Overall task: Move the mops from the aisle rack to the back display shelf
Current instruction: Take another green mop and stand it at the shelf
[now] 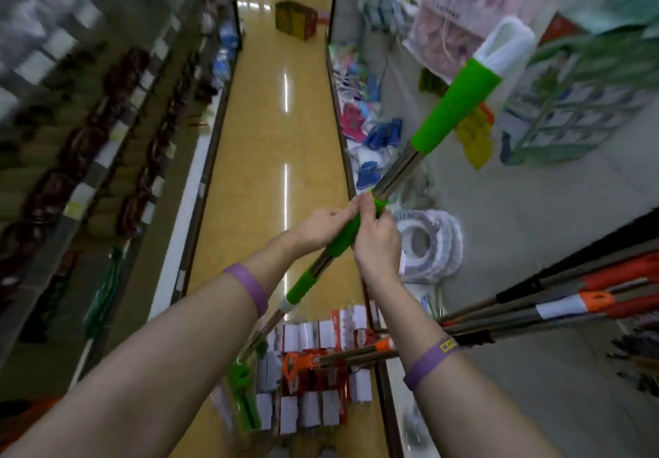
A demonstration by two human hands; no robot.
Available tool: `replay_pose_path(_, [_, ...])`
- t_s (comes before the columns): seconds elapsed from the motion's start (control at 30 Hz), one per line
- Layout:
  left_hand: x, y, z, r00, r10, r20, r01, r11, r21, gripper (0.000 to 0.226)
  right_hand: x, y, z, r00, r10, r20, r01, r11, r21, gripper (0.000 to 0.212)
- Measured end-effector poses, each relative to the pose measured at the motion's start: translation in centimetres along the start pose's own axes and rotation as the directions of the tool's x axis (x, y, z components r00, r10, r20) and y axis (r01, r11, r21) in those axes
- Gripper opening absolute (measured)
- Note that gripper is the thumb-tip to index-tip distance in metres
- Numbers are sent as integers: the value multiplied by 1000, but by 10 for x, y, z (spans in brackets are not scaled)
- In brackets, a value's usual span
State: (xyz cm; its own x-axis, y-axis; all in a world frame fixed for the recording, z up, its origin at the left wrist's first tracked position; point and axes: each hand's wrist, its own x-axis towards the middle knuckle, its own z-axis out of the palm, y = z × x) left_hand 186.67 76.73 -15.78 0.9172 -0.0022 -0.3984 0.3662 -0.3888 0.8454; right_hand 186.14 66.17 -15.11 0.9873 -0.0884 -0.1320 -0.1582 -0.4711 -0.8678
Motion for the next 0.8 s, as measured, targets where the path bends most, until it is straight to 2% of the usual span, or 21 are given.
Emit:
replay_pose_path(0.13, [-50,34,-58,992,63,-112,-76,990,-121,75,-17,-81,2,974,-220,58,224,972,-71,64])
replay_pose_path(0.27, [-110,54,-94,964,149,-221,-210,934,-289,51,-50,-143,8,899,-418,129,421,907,3,56])
replay_pose_path(0.3, [-124,56,-99,955,159,-250,-232,925,-299,54,-62,-153,10,882,-447,152,445,894,50,54])
replay_pose_path(0.4, [-163,57,-115,924,145,-355,-263,914,-311,84,-92,-176,16,814,-534,227,486,841,236,57])
replay_pose_path(0.43, [-175,57,-119,906,141,-399,-281,905,-319,86,-100,-181,18,786,-560,260,492,823,284,58])
replay_pose_path(0.57, [-217,56,-119,786,65,-615,-323,891,-318,64,-125,-196,19,631,-647,427,506,761,406,68])
replay_pose_path(0.6, [-225,56,-116,745,28,-666,-315,895,-315,65,-130,-198,18,590,-658,469,503,753,424,68])
replay_pose_path(0.67, [-243,54,-108,676,-56,-734,-270,909,-318,78,-141,-200,16,500,-663,557,484,747,456,56])
replay_pose_path(0.73, [-261,54,-97,605,-104,-790,-264,909,-322,75,-151,-200,13,408,-658,633,437,750,497,43])
replay_pose_path(0.8, [-278,49,-86,538,-164,-827,-271,895,-354,72,-165,-198,13,319,-658,682,418,743,522,40])
